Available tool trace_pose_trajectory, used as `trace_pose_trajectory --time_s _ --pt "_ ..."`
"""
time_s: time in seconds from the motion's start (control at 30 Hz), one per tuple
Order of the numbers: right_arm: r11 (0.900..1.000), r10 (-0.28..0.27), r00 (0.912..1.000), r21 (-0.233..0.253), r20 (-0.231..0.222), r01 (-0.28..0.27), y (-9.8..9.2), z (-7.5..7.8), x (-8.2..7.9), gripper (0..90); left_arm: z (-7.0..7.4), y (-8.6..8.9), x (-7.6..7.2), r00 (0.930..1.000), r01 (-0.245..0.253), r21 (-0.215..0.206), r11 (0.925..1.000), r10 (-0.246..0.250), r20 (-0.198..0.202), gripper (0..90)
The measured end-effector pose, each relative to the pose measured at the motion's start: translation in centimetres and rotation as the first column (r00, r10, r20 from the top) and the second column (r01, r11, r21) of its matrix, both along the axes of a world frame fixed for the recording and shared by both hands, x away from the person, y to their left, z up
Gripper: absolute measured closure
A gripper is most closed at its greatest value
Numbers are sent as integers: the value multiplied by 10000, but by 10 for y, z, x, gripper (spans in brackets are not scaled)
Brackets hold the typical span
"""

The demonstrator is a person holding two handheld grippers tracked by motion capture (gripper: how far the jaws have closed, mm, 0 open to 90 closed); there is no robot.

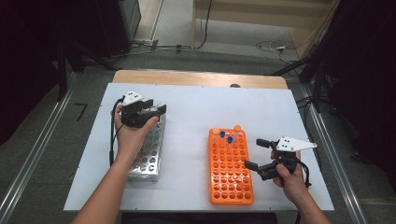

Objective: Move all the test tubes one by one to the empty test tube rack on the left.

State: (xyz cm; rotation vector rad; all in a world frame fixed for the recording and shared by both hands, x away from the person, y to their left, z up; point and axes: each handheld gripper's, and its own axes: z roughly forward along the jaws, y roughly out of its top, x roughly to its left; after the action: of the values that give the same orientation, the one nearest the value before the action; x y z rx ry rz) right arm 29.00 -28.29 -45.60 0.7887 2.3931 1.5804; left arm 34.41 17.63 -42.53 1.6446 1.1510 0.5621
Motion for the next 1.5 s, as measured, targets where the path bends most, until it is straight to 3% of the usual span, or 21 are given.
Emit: trace_pose_trajectory --time_s 0.2,0.37,0.5,0.73,0.83,1.0,1.3,1.5 --pt "9999 -82 10000 -64 -1 82 3 0 0 0 6 -3 -16 9990 343 -389 9987 -330 316 177" --pt "9999 -52 10000 -96 -15 52 7 2 0 16 10 -4 -31 9970 673 -925 9934 -633 454 94" --pt "9999 45 10000 -124 -12 -45 13 3 1 30 12 -8 -43 9951 886 -1005 9910 -836 526 44" --pt "9993 371 9986 -91 -373 -375 24 3 4 64 8 -13 -55 9908 1316 -1060 9856 -1272 468 6" --pt "9993 336 9982 -138 -499 -344 30 3 6 135 6 -15 -59 9883 1493 -1090 9828 -1451 461 0" --pt "9976 539 9964 -400 -647 -566 39 -1 10 177 1 -17 -64 9842 1745 -1065 9789 -1701 492 0" --pt "9987 255 9945 -412 -1020 -299 50 -7 20 374 -2 -27 -65 9801 1976 -890 9762 -1951 354 0" --pt "9954 -11 9946 -958 -1037 -89 58 -9 28 444 -3 -33 -65 9759 2180 -816 9725 -2161 310 0"
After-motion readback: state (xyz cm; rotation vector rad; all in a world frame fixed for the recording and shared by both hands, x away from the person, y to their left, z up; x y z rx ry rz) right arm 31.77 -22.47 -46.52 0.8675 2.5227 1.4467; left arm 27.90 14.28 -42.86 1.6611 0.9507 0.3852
